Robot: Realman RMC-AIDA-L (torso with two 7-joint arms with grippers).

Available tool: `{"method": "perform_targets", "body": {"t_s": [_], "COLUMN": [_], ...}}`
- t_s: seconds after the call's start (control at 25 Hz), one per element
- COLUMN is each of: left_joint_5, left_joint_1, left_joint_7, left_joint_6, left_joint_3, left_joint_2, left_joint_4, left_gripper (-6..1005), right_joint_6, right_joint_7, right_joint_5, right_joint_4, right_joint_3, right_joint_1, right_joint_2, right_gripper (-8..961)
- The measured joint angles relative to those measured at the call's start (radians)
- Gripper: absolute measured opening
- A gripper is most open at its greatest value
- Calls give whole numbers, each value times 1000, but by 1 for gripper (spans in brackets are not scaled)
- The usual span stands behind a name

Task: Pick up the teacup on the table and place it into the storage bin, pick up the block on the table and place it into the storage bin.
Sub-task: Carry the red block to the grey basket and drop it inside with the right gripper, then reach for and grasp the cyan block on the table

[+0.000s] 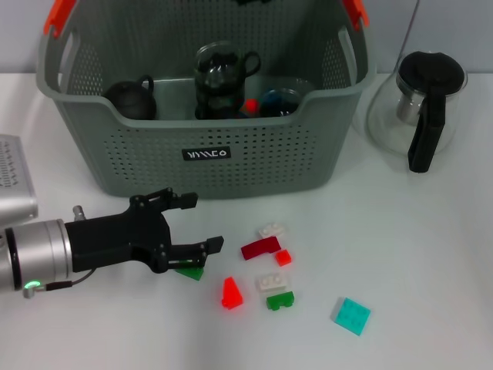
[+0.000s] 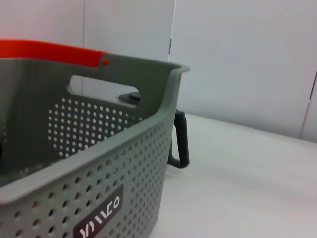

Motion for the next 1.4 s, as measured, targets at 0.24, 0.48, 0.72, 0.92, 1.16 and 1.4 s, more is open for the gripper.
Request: {"method": "perform_targets", "body": {"t_s": [0.24, 0.48, 0.72, 0.92, 1.16, 1.4], "left_joint_5": [-4, -1, 0, 0, 0, 0], "left_joint_1": [1, 1, -4, -8, -9, -4], "left_joint_7": [0, 7, 18, 21, 30, 42], "left_joint_6": [53, 90, 85, 80, 76, 62], "left_joint_3": [-21, -39, -39, -39, -39, -40], "left_joint_2": [2, 5, 5, 6, 6, 3], "left_joint_4": [0, 2, 2, 2, -4, -8], "left_gripper": [877, 877, 877, 877, 877, 877], "right_joint_6": [-183, -620, -818, -743, -658, -566], "right_joint_7": [-78, -158, -86, 65, 168, 263], "right_joint_5": [182, 371, 120, -86, -117, -123], "right_joint_4": [-196, -350, -485, -453, -364, -263], "right_joint_3": [25, 72, -49, -337, -505, -599], "right_joint_1": [-126, -295, -437, -467, -447, -423], "right_joint_2": [-10, -37, 1, 8, 10, 11], "right_gripper": [602, 839, 948, 945, 887, 870]}}
